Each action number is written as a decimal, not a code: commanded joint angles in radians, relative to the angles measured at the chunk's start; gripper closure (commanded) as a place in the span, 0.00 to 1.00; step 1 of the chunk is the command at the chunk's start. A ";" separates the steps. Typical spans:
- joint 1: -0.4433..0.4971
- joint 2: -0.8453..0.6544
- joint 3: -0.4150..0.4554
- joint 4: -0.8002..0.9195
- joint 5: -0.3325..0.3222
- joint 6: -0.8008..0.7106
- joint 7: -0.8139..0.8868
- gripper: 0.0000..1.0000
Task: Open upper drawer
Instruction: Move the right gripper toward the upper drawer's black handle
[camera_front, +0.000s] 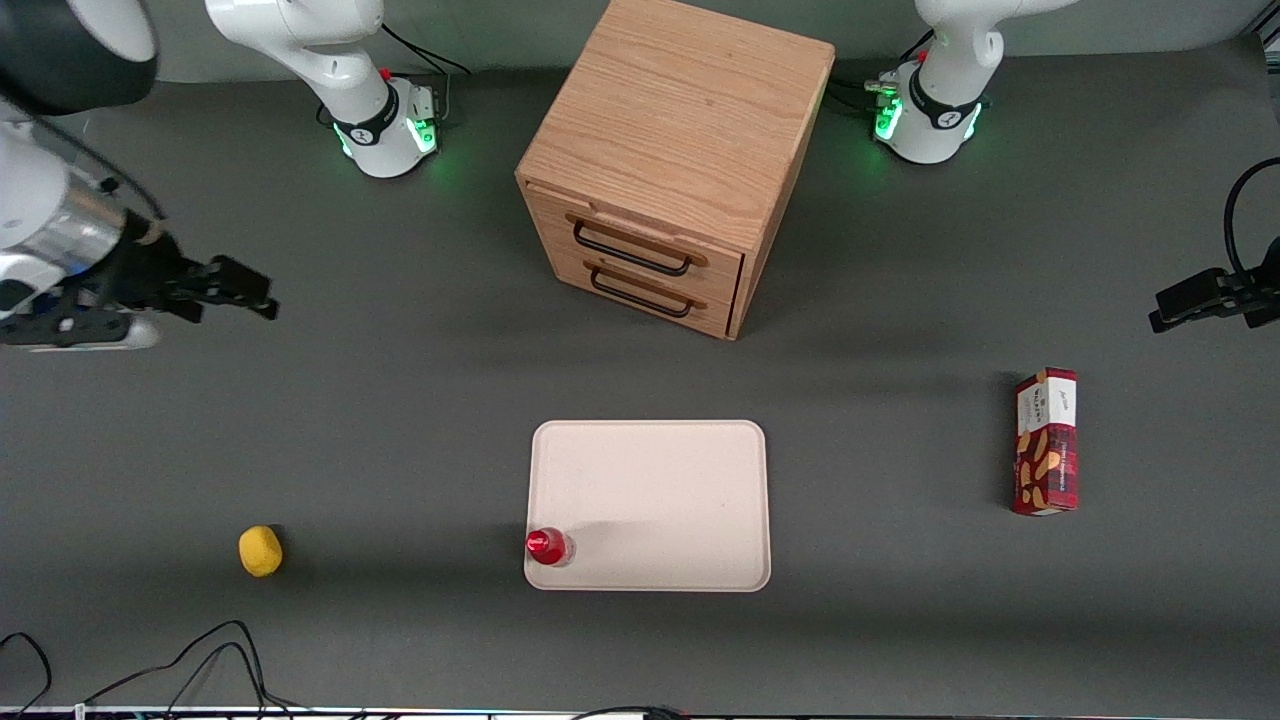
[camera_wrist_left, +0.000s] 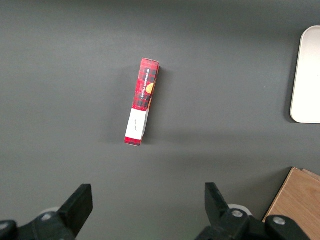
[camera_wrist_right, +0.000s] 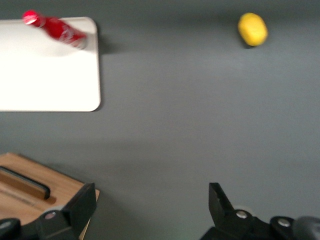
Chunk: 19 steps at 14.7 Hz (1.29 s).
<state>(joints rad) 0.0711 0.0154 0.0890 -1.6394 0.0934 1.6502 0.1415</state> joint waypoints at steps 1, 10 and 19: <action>0.125 0.052 0.000 0.082 0.000 -0.010 -0.010 0.00; 0.354 0.230 0.145 0.213 0.017 0.023 -0.127 0.00; 0.346 0.359 0.190 0.220 0.019 0.097 -0.506 0.00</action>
<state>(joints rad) 0.4245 0.3402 0.2696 -1.4589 0.0967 1.7511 -0.2864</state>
